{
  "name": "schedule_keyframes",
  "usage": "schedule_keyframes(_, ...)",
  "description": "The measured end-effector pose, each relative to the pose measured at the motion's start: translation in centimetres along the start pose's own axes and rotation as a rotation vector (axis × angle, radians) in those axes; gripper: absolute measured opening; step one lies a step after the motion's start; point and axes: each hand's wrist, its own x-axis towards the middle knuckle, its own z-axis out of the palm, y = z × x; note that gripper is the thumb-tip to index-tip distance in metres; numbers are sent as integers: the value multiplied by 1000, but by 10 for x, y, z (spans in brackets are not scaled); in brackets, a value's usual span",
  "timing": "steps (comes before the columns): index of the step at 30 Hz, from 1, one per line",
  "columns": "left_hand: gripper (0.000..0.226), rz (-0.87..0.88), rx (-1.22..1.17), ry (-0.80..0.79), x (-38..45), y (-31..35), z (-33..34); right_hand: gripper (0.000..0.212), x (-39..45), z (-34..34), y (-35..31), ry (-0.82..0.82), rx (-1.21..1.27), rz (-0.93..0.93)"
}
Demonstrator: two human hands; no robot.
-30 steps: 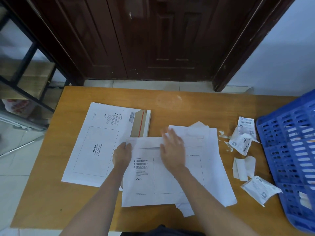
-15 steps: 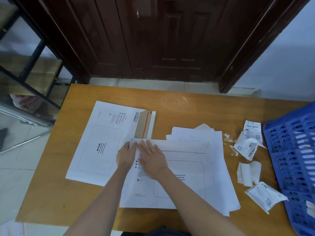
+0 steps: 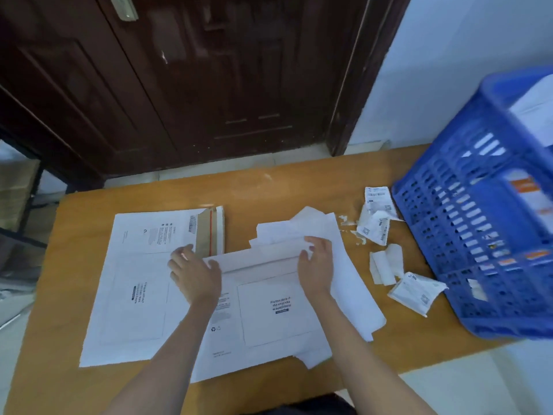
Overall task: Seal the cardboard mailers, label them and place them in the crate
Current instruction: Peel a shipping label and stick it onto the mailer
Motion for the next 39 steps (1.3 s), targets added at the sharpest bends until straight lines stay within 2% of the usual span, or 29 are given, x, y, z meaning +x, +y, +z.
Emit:
schedule_keyframes(4, 34, 240, -226, -124, -16, 69, 14, 35, 24, -43, 30, 161, -75, 94)
schedule_keyframes(7, 26, 302, -383, -410, -35, 122, 28, 41, 50, -79, 42, 180, -171, 186)
schedule_keyframes(9, 22, 301, -412, -657, -48, 150, 41, 43, 65, -100, 48, 104, -359, 248)
schedule_keyframes(11, 25, 294, -418, -837, -63, 172, 47, 53, 77, -113, 54, 4, -460, 341)
schedule_keyframes(13, 30, 280, -429, -946, -78, 190, 49, 58, 85, -122, 59, -121, -498, 421)
schedule_keyframes(15, 29, 264, -467, -1001, -88, 202, 52, 56, 89, -126, 63, -234, -575, 419)
schedule_keyframes(18, 32, 268, -480, -1011, -92, 213, 60, 50, 88, -130, 67, -219, -475, 397)
schedule_keyframes(21, 41, 176, -534, -931, -89, 221, 67, 43, 77, -130, 71, 48, -132, 375)
schedule_keyframes(23, 39, 32, -656, -878, -88, 227, 70, 38, 69, -130, 70, 219, 52, 330)
schedule_keyframes(25, 39, -83, -740, -848, -87, 232, 71, 33, 59, -130, 67, 285, 77, 234)
schedule_keyframes(28, 34, -163, -810, -792, -87, 233, 65, 29, 50, -126, 59, 361, 97, 123)
schedule_keyframes(32, 2, -173, -851, -696, -77, 218, 47, 30, 44, -116, 46, 391, 124, 132)
schedule_keyframes(34, 10, -171, -845, -704, -69, 205, 40, 37, 42, -108, 39, 378, 88, 138)
schedule_keyframes(36, 9, -200, -851, -742, -64, 194, 30, 41, 41, -99, 32, 366, 84, 126)
schedule_keyframes(39, 34, -288, -819, -775, -56, 180, 20, 41, 32, -86, 19, 314, 149, 65)
